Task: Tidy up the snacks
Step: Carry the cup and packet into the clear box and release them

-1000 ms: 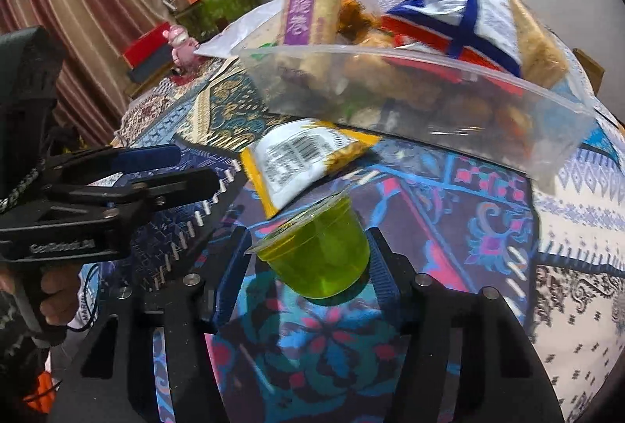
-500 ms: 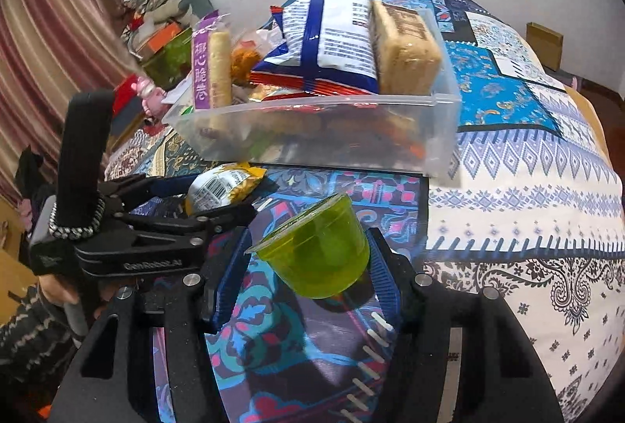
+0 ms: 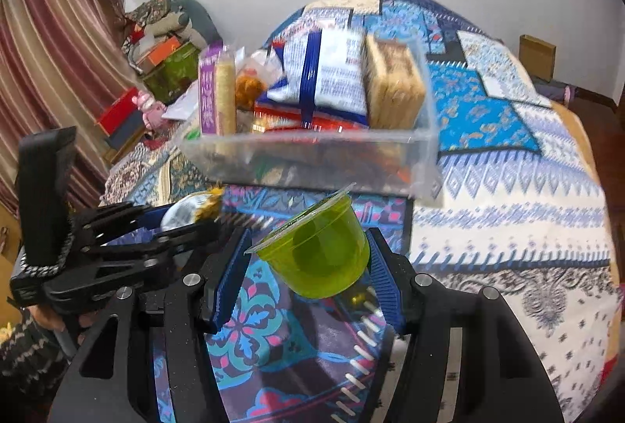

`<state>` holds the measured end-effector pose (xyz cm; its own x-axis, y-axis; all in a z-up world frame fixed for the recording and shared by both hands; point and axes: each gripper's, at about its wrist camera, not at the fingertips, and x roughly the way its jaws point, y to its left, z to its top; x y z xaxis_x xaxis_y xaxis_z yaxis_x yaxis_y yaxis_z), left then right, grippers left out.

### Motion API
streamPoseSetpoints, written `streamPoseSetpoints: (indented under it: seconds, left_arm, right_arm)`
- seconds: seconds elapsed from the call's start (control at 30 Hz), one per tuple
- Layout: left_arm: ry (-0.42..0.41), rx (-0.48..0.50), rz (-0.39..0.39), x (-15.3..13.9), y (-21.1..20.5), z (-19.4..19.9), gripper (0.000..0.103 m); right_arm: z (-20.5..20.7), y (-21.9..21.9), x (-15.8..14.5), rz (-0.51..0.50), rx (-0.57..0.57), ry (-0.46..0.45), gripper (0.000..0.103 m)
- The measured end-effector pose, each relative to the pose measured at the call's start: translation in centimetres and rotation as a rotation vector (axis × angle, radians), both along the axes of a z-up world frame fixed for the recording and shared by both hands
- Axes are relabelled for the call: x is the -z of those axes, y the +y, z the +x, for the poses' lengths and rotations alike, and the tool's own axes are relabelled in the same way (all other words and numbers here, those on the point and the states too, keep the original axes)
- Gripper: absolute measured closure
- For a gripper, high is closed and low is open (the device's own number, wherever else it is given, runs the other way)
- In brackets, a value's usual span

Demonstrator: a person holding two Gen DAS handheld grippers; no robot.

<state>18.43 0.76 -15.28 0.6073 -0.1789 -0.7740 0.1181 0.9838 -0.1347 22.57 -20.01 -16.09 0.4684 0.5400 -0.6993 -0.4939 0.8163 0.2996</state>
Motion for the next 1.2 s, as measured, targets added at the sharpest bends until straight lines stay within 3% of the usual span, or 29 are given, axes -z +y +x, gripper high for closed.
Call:
streamPoseSetpoints:
  seconds: [0.23,0.37,0.8,1.0,1.2]
  left_arm:
    - [-0.102,-0.024,-0.051,-4.5,0.4,0.5,0.060]
    - [-0.141,-0.039,-0.054,-5.9,-0.9,3.3,0.060]
    - [-0.098,-0.109,-0.075,-3.1,-0.3,11.4,0.060]
    - [-0.088,-0.108,-0.062,-1.9,-0.1,11.9,0.059]
    - [-0.084,-0.095,-0.073,-2.1,0.2,11.3,0.045]
  right_arm:
    - [0.9,-0.5,-2.7,-0.003,0.025,-0.080,0.047]
    - [2.7,-0.3,-3.5,-0.008,0.043,-0.111,0.047]
    - [9.2,1.8,-2.9,-0.010,0.057,-0.134,0.047]
    - [9.1,3.6,-2.0,-0.071,0.025,-0.181,0.047]
    - [7.7,3.6,-1.9,-0.151,0.000,-0.208,0.046]
